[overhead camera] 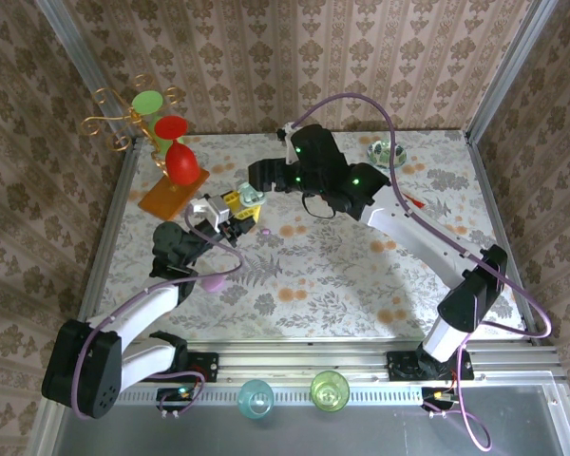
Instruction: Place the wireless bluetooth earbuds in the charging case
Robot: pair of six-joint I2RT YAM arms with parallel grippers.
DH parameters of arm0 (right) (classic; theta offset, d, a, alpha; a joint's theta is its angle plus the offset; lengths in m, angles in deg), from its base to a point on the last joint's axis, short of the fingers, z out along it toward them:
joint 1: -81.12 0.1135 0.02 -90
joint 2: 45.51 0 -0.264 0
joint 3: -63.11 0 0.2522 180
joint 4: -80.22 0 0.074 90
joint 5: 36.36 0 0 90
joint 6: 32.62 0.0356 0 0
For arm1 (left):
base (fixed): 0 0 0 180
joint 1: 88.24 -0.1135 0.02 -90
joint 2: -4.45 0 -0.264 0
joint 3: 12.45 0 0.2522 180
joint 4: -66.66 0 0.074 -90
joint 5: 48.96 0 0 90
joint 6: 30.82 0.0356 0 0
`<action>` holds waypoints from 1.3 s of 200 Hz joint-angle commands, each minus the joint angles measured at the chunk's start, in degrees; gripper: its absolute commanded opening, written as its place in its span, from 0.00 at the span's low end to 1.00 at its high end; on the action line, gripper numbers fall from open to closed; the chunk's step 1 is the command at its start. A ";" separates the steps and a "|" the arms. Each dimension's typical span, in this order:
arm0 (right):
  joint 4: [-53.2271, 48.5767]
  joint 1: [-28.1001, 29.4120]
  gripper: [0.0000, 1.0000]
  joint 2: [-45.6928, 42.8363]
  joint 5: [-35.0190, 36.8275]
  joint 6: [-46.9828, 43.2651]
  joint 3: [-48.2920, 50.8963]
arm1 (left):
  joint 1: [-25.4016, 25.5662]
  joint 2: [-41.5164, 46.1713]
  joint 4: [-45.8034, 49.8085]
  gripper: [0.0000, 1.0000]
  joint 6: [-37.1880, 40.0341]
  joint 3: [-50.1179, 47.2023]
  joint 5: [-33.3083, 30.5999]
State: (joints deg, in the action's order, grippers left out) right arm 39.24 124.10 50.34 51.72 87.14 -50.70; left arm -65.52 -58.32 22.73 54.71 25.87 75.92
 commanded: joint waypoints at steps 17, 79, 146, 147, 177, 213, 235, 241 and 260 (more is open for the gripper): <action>-0.89 0.02 0.80 -4.20 -1.25 -0.70 3.64 | -0.49 0.58 -0.21 0.24 -0.76 2.82 -3.55; 26.12 -6.88 0.79 -10.06 -28.76 22.48 19.43 | -0.18 -1.70 -5.26 0.23 -4.89 3.99 -2.08; 45.24 -7.56 0.74 -5.54 -39.54 39.60 25.41 | 0.96 -3.36 -6.29 0.23 -5.73 5.89 -2.39; 45.46 -7.56 0.74 -5.48 -39.65 39.82 25.42 | 0.99 -3.39 -6.29 0.23 -5.73 5.87 -2.37; 48.39 -7.47 0.64 -4.03 -41.02 42.31 25.17 | 1.34 -3.86 -6.38 0.24 -5.55 6.03 -2.45; 48.04 -7.47 0.40 -3.40 -41.24 42.88 25.32 | 1.71 -4.12 -6.38 0.24 -5.29 6.20 -2.36; 47.80 -7.56 0.30 -3.19 -41.24 43.12 25.56 | 1.81 -4.08 -6.34 0.24 -5.29 6.12 -2.36; 47.83 -7.56 0.28 -3.19 -41.17 43.11 25.65 | 1.81 -4.12 -6.25 0.24 -5.33 6.03 -2.41; 47.88 -7.73 0.24 -3.38 -40.56 42.86 26.13 | 1.81 -3.75 -5.26 0.29 -5.00 6.03 -2.22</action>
State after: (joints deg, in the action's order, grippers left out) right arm 84.40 116.23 46.65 12.47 129.72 -25.20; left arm -64.20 -62.21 17.18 49.70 30.35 73.01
